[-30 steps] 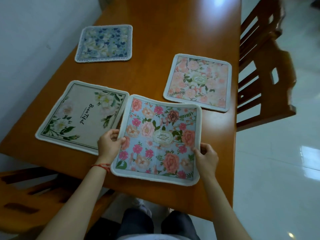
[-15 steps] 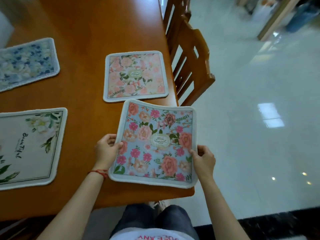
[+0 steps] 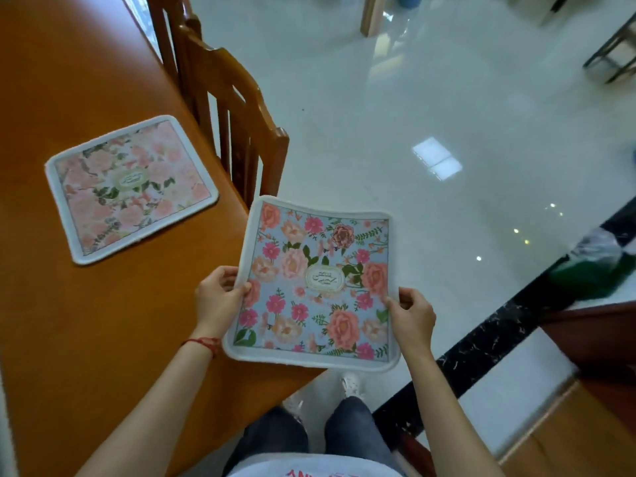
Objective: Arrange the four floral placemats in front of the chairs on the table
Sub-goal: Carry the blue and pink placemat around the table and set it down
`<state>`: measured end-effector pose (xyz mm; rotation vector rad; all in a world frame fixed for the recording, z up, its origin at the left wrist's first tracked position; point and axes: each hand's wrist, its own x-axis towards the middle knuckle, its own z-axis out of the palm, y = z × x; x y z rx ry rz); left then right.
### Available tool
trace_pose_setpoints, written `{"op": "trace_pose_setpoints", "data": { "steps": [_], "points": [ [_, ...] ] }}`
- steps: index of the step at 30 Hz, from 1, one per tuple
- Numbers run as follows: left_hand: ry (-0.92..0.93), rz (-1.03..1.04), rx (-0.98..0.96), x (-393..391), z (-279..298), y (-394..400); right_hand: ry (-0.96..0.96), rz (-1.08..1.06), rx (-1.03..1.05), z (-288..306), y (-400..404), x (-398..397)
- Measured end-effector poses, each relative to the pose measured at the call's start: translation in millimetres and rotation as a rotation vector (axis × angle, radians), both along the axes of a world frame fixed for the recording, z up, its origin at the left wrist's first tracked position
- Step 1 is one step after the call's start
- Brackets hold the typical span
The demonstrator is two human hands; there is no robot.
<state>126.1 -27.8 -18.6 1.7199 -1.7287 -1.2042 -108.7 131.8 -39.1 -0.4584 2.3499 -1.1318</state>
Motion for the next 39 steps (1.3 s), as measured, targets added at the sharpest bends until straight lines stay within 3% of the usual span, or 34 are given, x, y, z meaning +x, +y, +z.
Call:
{"op": "trace_pose_setpoints", "data": {
  "steps": [8,22,31,39],
  "points": [
    [0.022,-0.051,0.022,-93.2,-6.3,0.3,0.004,-0.065,-0.011,2.6,17.6,-81.9],
    [0.070,0.083,0.037,-241.3,-1.1,-11.0,0.017,0.069,-0.072,16.3,-18.9,-245.9],
    [0.072,0.153,0.032,-279.5,-3.6,-76.0,0.001,0.144,-0.080,16.7,-101.7,-296.4],
    [0.115,0.234,0.055,-307.0,-6.3,-174.1,-0.005,0.207,-0.070,16.3,-221.8,-335.4]
  ]
}}
